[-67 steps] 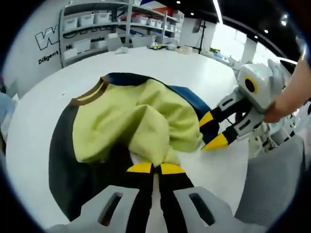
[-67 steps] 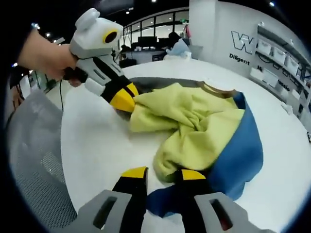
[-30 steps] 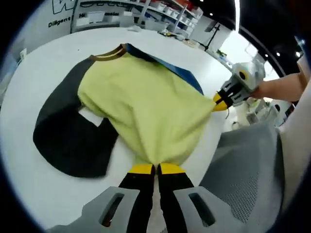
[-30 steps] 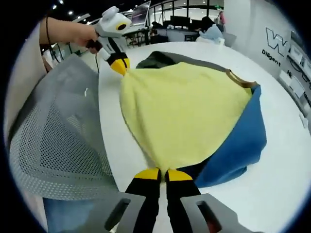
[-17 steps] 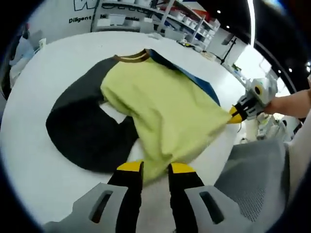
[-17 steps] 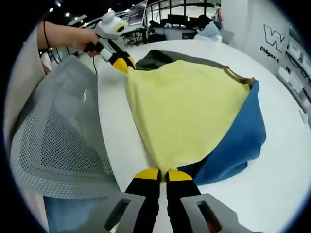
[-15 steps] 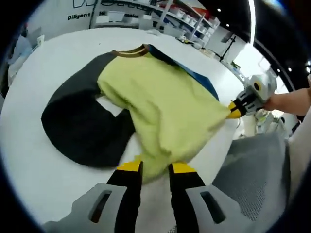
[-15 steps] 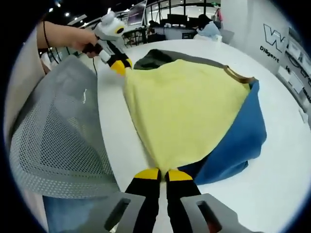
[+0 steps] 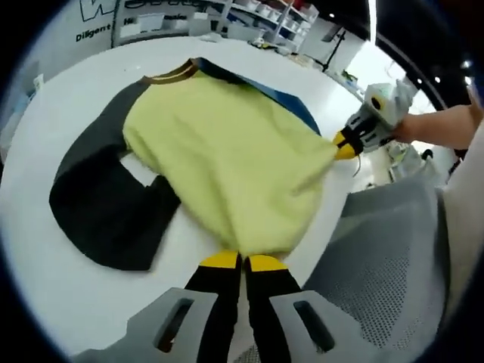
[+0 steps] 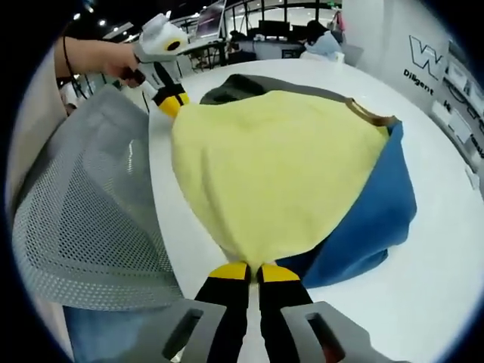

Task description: Fold the garment on the visible template until the final outline fits inside the template.

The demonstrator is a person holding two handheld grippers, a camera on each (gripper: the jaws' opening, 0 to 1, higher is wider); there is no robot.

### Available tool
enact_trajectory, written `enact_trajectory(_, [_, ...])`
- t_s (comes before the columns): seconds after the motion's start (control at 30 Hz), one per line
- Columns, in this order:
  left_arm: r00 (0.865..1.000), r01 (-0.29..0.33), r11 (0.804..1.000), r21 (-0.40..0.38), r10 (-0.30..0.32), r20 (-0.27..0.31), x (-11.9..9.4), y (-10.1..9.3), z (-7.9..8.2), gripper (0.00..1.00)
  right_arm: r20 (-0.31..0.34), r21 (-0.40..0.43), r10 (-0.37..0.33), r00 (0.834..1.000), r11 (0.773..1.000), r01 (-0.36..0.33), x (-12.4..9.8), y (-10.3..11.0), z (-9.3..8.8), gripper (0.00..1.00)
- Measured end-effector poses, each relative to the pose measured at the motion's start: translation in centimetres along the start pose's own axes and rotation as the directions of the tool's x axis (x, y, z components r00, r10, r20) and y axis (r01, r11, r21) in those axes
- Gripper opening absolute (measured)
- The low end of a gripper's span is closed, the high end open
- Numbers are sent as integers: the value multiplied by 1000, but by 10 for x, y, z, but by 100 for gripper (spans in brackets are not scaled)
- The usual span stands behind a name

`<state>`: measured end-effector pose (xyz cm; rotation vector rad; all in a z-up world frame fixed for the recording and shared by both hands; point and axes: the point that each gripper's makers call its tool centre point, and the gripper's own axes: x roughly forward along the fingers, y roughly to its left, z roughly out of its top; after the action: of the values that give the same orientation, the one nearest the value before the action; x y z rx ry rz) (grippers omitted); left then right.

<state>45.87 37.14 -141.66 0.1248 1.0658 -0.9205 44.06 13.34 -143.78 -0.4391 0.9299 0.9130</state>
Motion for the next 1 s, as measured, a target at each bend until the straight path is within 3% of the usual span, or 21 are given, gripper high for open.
enact_trajectory(0.17, [999,43,983,-178,-40,20,-16,1,-10,1,-3,3,1,1000,1000,-1,-2,0,-1,0])
enact_trajectory(0.33, [999,-13,989,-148,6,-46,-14,14,-36,0,-11,2,4,1000,1000,-4,-6,0,-4,0])
enact_trajectory(0.4, [999,-11,990,-141,6,-39,-16,15,-38,0,-18,9,0,1000,1000,0,-8,-3,-8,0])
enact_trajectory(0.47, [999,-37,985,-170,42,27,-19,24,-28,0,-19,16,6,1000,1000,-6,-8,-2,-9,0])
enact_trajectory(0.5, [993,-78,985,-155,90,73,-21,37,-20,2,-16,20,12,1000,1000,-12,-8,-1,-9,0])
enact_trajectory(0.53, [989,-116,983,-141,128,79,-22,46,-17,9,-17,22,15,1000,1000,-15,-8,0,-9,0])
enact_trajectory(0.6, [961,-248,967,-63,254,106,-27,72,-6,24,-23,15,16,1000,1000,-15,-6,1,-10,0])
enact_trajectory(0.67, [947,-298,954,-21,298,115,-29,83,4,33,-26,11,19,999,1000,-18,-5,2,-9,0])
enact_trajectory(0.73, [944,-310,951,-7,308,120,-26,88,8,32,-26,11,24,999,1000,-24,-5,3,-8,0])
enact_trajectory(0.8, [951,-297,954,26,294,93,-17,89,7,26,-28,9,26,999,1000,-26,-5,3,-9,0])
enact_trajectory(0.9, [954,-300,948,112,301,5,-4,95,-7,16,-30,14,27,999,1000,-27,-4,3,-10,0])
enact_trajectory(0.93, [953,-301,945,124,304,0,-2,96,-8,15,-31,14,28,999,1000,-27,-4,3,-10,0])
enact_trajectory(0.97, [952,-304,946,109,296,80,-2,96,5,14,-32,16,29,999,999,-29,-4,3,-10,0])
enact_trajectory(1.0, [953,-304,947,102,301,40,-4,101,1,13,-31,17,30,999,999,-30,-3,4,-10,0])
